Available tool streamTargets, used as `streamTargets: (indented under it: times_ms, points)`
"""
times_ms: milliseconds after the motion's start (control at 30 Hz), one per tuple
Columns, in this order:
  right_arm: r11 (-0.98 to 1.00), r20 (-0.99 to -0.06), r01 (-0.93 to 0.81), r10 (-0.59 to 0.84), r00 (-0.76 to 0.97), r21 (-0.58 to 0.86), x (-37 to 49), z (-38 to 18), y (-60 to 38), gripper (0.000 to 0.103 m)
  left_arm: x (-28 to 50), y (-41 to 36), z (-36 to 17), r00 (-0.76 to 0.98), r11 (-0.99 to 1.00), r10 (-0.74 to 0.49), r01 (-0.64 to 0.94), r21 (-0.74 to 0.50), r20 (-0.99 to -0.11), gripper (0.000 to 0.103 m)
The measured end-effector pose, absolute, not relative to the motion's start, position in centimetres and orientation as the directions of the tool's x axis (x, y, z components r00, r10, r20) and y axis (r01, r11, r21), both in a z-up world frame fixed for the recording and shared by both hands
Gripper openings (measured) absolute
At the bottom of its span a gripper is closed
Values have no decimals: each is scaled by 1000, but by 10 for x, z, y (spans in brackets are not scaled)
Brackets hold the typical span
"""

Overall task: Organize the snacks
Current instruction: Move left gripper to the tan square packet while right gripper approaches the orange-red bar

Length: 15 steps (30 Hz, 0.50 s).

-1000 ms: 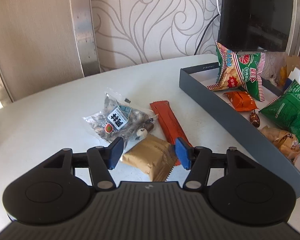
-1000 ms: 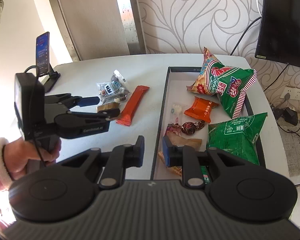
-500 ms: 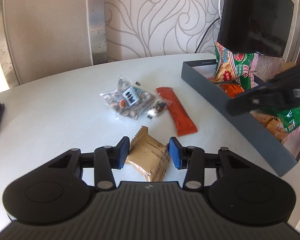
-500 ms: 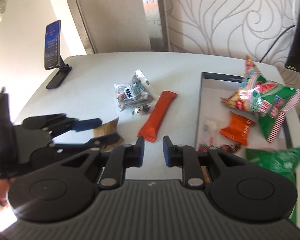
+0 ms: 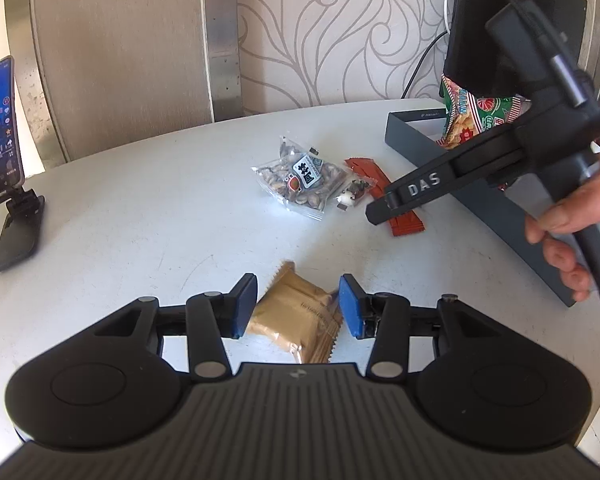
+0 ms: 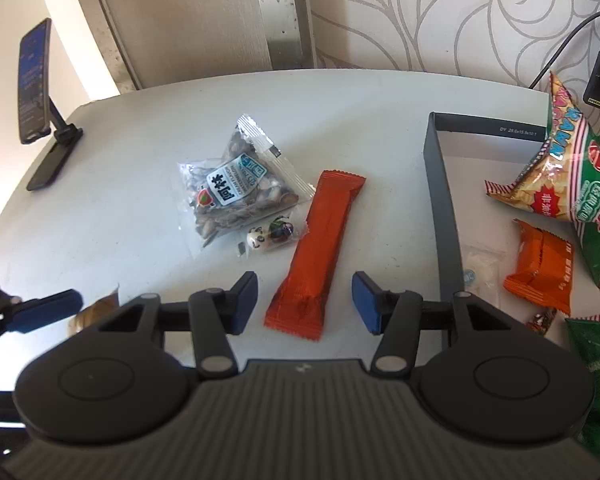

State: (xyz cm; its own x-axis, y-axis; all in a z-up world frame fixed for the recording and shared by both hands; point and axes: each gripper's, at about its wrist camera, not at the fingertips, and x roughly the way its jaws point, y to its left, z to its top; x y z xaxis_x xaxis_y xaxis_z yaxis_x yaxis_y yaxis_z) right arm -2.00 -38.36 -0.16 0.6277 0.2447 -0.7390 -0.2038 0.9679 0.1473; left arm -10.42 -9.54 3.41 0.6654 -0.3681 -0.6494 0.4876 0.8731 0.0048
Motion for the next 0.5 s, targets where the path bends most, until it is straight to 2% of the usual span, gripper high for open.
streamTargets:
  times_ms: [100,167,267,500]
  points:
    - [968,-732,-238,219,645,80,-18,-3,-376,53,-103,-93,35,660,865,-378,502,7,-649,57]
    - [961,-727,-271,229,648,61,-20,-3,-374,36,-102,-93,35,651,857,-390,515,3,-651,63]
    - [955,-735,-293,235,636,51,-29,-1,-377,29,-99,-94,34,630,839,-418,544,-12,-654,66]
    - [939,-756,-339,267,598,63,-70,-1,-395,26,-96,-100,32,582,767,-480,641,8,-656,67]
